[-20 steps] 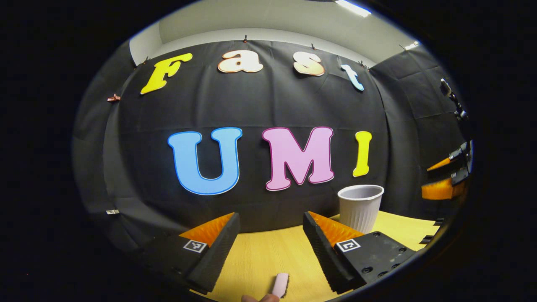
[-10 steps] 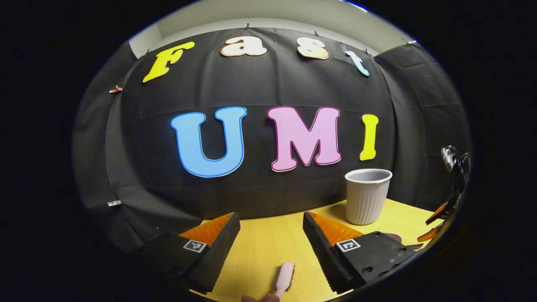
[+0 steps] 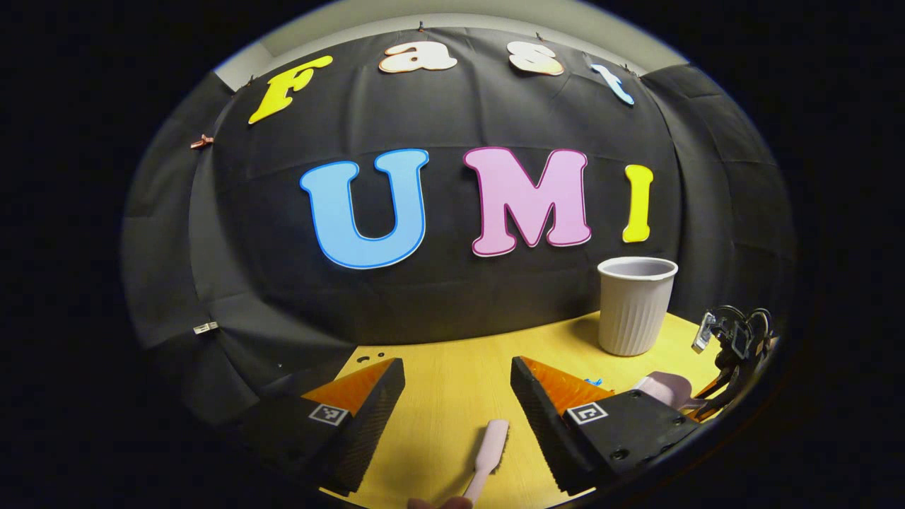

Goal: Pick up the small broom and dustpan from the desktop, sweep the trash into the dustpan with the broom, and then empty the trash into the garbage bin.

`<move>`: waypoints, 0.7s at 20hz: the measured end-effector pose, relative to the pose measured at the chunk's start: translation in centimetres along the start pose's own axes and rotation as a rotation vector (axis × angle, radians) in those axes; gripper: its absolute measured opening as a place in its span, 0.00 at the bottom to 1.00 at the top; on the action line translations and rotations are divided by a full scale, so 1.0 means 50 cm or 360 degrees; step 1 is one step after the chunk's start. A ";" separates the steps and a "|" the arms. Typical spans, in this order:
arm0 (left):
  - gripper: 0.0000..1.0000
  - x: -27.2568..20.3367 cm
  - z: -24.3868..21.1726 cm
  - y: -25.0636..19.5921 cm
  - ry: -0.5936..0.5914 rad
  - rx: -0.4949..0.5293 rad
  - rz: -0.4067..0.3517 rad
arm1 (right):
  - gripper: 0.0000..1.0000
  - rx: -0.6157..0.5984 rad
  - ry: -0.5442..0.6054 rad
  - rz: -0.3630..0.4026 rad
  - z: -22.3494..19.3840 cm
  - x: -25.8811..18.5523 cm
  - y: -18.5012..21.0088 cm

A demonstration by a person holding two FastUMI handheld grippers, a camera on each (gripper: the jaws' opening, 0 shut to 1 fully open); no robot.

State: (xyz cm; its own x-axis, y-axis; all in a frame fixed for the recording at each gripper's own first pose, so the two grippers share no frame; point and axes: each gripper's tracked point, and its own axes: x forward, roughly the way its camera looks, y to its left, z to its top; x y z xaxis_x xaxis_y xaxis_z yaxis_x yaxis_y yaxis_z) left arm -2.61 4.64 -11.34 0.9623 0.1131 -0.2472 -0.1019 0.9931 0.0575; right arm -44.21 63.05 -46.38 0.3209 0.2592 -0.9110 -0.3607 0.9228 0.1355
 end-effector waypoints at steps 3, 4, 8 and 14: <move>0.96 -0.002 -0.028 0.009 0.0057 -0.0019 0.0028 | 0.70 0.0024 0.0021 -0.0013 0.020 0.026 -0.012; 0.96 -0.003 -0.035 0.011 0.0079 -0.0024 0.0037 | 0.70 0.0036 0.0036 -0.0014 0.024 0.036 -0.013; 0.96 -0.003 -0.069 0.011 0.0157 -0.0021 0.0052 | 0.46 0.0074 0.0041 -0.0008 0.044 0.050 -0.013; 0.96 0.011 -0.178 -0.021 0.0436 0.0018 -0.0077 | 0.34 0.0049 0.0052 0.0054 0.045 0.050 -0.012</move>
State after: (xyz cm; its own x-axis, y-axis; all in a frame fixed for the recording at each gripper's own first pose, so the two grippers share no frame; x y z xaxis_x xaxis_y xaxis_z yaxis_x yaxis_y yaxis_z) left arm -4.21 3.96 -20.16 0.8617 0.0709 -0.5024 -0.0533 0.9974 0.0494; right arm -41.23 63.80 -47.88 0.2802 0.2815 -0.9177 -0.3437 0.9221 0.1779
